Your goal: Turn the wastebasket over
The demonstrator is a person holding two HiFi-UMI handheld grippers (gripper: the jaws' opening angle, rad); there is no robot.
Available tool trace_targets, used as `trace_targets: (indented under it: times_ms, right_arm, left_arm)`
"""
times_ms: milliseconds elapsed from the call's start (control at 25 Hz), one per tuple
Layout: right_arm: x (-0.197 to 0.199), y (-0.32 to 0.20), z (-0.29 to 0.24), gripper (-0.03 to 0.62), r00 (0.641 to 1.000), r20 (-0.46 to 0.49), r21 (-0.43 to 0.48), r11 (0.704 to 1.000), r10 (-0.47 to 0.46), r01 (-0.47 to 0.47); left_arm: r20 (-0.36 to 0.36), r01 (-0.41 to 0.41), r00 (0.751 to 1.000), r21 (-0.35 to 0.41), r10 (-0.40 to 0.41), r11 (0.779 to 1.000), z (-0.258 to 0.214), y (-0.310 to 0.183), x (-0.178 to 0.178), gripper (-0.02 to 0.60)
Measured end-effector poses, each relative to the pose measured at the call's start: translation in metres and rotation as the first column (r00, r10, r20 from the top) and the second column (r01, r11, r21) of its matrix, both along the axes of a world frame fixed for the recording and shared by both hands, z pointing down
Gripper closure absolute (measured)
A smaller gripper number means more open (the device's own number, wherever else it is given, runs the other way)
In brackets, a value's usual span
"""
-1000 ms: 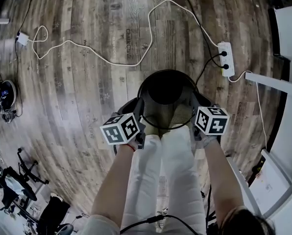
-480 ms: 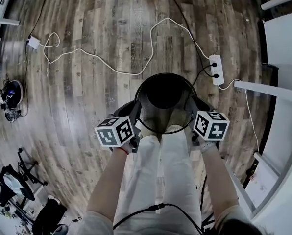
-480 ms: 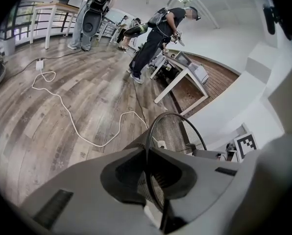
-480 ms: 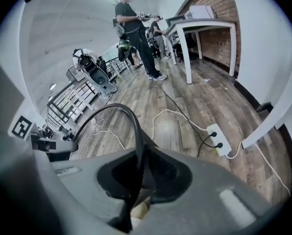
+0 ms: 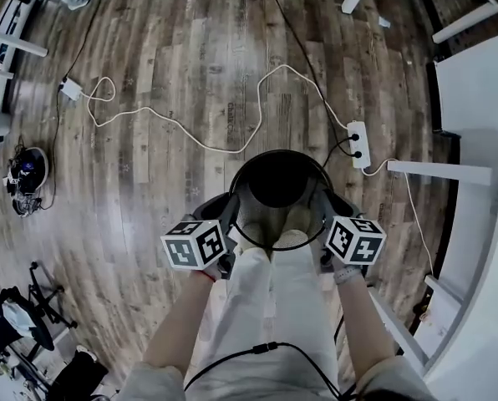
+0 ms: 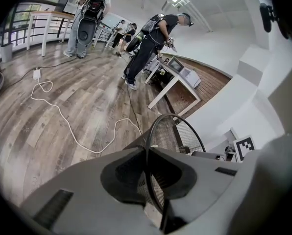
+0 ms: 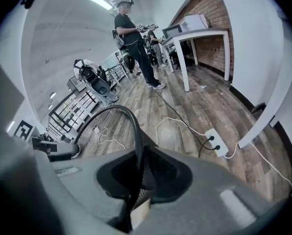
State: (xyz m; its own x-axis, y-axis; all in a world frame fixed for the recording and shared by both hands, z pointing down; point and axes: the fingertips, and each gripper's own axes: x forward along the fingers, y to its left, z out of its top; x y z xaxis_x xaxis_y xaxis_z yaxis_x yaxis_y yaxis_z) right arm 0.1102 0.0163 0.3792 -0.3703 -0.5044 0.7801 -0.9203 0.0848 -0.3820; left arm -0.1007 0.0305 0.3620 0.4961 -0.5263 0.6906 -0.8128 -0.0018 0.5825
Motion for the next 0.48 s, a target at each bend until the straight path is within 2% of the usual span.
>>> trace_targets:
  times_ms: [240, 480]
  right_arm:
    - [-0.006, 0.001, -0.040, 0.562, 0.999, 0.020, 0.026, 0.999, 0.028, -0.029]
    - [-0.010, 0.010, -0.084, 0.560, 0.999, 0.025, 0.029, 0.999, 0.036, -0.036]
  left_arm:
    - [0.001, 0.001, 1.000, 0.043, -0.001, 0.999, -0.043, -0.006, -0.007, 0.549]
    - [0.000, 0.007, 1.000, 0.049, -0.007, 0.999, -0.086, 0.002, -0.011, 0.548]
